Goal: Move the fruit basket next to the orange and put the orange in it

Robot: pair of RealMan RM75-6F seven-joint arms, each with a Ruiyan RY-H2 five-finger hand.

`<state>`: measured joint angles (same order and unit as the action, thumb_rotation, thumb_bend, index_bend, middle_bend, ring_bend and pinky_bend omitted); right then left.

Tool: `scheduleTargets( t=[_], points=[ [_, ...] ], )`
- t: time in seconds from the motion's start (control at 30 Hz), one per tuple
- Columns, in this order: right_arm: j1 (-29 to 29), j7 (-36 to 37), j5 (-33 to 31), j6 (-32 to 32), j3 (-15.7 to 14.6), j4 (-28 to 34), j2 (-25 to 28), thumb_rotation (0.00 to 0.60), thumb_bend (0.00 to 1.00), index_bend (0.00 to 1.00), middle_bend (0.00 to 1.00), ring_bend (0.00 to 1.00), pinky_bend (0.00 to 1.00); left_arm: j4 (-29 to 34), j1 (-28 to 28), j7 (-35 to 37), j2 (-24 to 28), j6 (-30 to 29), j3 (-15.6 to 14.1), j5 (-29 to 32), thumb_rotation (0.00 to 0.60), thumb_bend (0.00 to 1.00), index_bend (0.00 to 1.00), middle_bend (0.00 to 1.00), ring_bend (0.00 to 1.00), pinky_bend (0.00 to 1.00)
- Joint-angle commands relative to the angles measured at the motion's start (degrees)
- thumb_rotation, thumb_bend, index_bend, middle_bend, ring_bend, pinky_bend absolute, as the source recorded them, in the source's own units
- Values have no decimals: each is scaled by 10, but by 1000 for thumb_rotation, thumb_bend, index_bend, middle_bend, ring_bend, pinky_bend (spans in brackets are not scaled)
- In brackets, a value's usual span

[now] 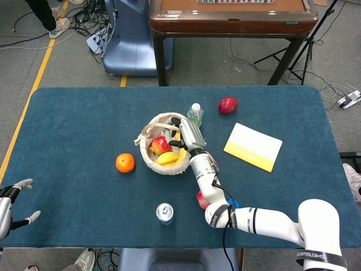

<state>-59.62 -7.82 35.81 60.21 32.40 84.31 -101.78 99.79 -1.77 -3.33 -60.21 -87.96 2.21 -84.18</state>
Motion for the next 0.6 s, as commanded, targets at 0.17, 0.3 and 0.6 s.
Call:
scheduleTargets(
  t=[0.17, 0.3, 0.6],
  points=[
    [-26, -5, -24, -43, 10, -36, -14, 600, 469, 389, 345, 380, 611, -3, 2, 3, 1, 0, 0, 3, 600, 74, 283, 338, 304, 279],
    [-26, -6, -37, -92, 0, -30, 7, 600, 317, 47, 85, 125, 350, -7, 2, 5, 0, 1, 1, 5, 600, 74, 283, 338, 304, 279],
    [-5, -7, -11, -99, -27, 2, 50, 600, 250, 0, 0, 0, 96, -10, -1, 8, 0, 3, 4, 0, 600, 74, 283, 338, 304, 279]
  ],
)
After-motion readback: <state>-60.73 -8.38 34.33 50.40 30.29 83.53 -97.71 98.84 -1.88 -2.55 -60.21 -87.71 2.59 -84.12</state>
